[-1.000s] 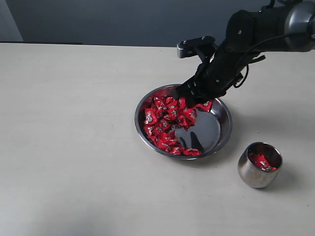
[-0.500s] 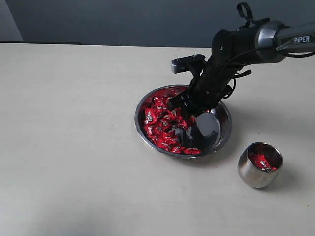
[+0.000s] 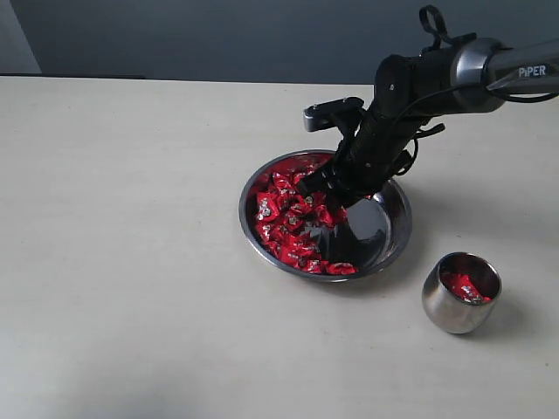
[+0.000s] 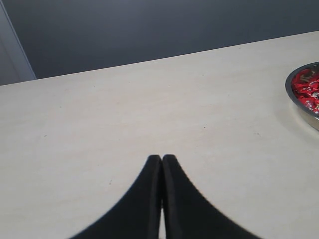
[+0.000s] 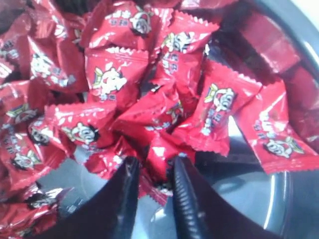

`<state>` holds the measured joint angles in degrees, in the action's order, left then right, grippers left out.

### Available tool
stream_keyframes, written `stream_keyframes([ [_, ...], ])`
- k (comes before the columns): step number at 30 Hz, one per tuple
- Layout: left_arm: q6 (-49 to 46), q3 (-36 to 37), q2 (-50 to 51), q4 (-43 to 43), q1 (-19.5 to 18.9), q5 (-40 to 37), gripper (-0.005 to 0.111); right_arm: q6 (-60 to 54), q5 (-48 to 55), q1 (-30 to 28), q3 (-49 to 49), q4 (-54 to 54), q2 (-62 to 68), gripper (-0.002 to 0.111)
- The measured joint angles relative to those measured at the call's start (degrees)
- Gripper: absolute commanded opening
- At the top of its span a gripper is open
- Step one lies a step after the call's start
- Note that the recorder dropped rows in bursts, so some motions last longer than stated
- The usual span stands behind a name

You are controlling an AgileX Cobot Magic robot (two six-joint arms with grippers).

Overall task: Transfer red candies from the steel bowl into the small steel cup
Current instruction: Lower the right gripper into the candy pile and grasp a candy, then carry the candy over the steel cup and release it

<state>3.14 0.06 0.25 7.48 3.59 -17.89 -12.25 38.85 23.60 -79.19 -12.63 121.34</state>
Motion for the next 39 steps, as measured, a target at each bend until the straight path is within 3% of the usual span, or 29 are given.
stream_keyframes([
  [4, 0.00, 0.00, 0.00, 0.00, 0.00, 0.00, 0.000, 0.00, 0.00, 0.00, -0.12, 0.38, 0.19, 0.001],
  [15, 0.00, 0.00, 0.00, 0.00, 0.00, 0.00, 0.000, 0.00, 2.10, 0.00, -0.21, 1.49, -1.36, 0.001],
  [28, 0.00, 0.00, 0.00, 0.00, 0.00, 0.00, 0.000, 0.00, 9.83, 0.00, 0.19, 1.19, -12.95, 0.001],
  [39, 0.00, 0.00, 0.00, 0.00, 0.00, 0.00, 0.000, 0.48, 3.75, 0.00, 23.52, -0.97, -36.86, 0.001],
])
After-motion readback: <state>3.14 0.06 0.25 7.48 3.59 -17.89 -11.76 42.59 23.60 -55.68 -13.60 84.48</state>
